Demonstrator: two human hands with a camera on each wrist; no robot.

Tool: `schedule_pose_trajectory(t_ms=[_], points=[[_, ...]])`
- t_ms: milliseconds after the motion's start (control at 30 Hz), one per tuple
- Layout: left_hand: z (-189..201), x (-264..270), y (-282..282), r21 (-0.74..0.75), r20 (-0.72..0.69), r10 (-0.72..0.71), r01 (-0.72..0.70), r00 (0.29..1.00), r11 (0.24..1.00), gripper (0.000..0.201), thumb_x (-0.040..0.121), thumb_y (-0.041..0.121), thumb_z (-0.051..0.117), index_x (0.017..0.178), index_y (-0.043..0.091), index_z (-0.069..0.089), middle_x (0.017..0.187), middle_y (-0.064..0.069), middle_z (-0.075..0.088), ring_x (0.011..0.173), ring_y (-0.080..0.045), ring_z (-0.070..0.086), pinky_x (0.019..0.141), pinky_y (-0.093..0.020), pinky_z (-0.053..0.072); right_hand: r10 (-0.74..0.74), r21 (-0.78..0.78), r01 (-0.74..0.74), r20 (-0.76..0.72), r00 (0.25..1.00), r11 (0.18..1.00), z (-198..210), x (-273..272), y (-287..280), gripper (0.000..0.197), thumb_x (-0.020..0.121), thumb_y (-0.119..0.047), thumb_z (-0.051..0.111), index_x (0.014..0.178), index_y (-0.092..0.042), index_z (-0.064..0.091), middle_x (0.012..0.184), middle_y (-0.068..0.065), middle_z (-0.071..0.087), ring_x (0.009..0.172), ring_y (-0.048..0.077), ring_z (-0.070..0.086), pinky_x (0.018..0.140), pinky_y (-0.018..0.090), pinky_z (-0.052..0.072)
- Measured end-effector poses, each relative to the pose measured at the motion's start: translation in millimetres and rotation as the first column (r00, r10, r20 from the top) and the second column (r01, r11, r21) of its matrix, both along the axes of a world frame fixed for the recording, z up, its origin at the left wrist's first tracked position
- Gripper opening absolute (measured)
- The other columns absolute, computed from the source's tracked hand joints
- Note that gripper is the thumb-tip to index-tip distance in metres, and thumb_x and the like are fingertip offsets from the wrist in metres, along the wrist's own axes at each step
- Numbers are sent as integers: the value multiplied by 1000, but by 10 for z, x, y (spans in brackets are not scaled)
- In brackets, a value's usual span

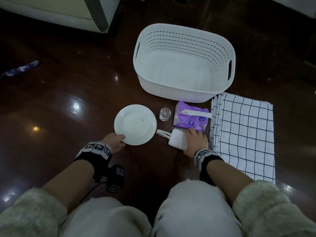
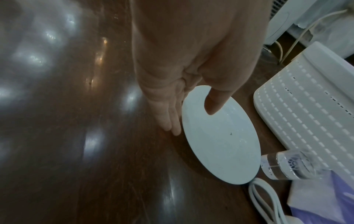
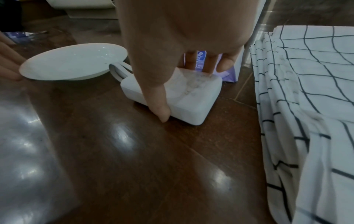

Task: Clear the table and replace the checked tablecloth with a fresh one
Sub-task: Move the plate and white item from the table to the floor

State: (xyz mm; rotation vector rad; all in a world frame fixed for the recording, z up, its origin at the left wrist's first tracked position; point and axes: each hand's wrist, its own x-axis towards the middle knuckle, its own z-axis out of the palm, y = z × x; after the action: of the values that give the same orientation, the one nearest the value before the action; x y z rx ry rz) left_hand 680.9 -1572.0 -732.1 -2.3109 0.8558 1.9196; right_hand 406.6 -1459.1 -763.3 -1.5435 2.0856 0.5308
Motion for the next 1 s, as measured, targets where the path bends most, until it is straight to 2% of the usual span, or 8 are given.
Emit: schedule_pose_trajectory(t_ms=[200,300,400,500,633,733,867,1000], points=[[-29,31,-13,34,-23,-16,17,1000,999,40,95,14,48,135,8,48,116,-15,62,99,-26,61,93,-36,46,-5,-10,6,12,1000,1000,-51,9,20,82,70,-30,75,140,-24,32,135,-1,39,124,26,42,98,39,42],[-35,19,-15,24,26,-120,119,992,993,36,94,13,48,128,5,52,76,-6,51,62,-16,46,59,-23,37,6,12,-6,21,1000,1000,-54,1,10,86,70,-34,77,141,-22,30,136,1,39,124,26,41,99,40,41],[2,18,-41,18,109,-237,236,965,972,33,93,12,49,122,-2,56,79,-8,52,58,-16,46,49,-22,33,-3,43,0,75,997,999,-23,-35,-1,96,67,-43,81,144,-22,27,140,0,36,128,26,38,102,42,39],[79,50,-37,23,177,-456,459,872,888,30,95,17,50,114,-4,64,107,-18,63,77,-20,54,54,-21,39,1,68,-10,130,992,998,53,-100,-28,98,69,-49,78,147,-24,24,146,-2,30,132,25,34,105,42,36],[312,51,-93,36,232,-540,547,809,836,12,98,8,48,103,5,58,72,-2,50,58,-8,45,52,-12,39,88,72,-102,176,980,992,293,-229,-152,87,82,-46,68,150,-25,20,156,0,15,135,30,33,104,42,40],[656,5,-311,6,272,-562,583,781,812,6,97,8,49,91,7,50,69,1,48,57,-6,43,46,-8,37,141,26,-148,183,973,989,643,-366,-315,79,87,-36,64,151,-25,19,156,0,13,135,29,35,97,40,46],[1171,-110,-648,-123,296,-589,642,751,757,20,88,19,57,71,10,50,86,-12,54,74,-23,51,71,-29,46,117,-12,-117,172,978,993,1364,-575,-497,67,89,-25,59,149,-21,28,152,1,21,127,29,44,92,37,47],[2061,-293,-663,-211,285,-599,659,748,722,11,84,15,50,75,12,55,76,-13,54,68,-23,48,64,-33,37,29,72,-42,174,984,997,2326,-639,-449,54,93,-25,56,143,-16,38,147,6,30,125,27,48,97,37,44]])
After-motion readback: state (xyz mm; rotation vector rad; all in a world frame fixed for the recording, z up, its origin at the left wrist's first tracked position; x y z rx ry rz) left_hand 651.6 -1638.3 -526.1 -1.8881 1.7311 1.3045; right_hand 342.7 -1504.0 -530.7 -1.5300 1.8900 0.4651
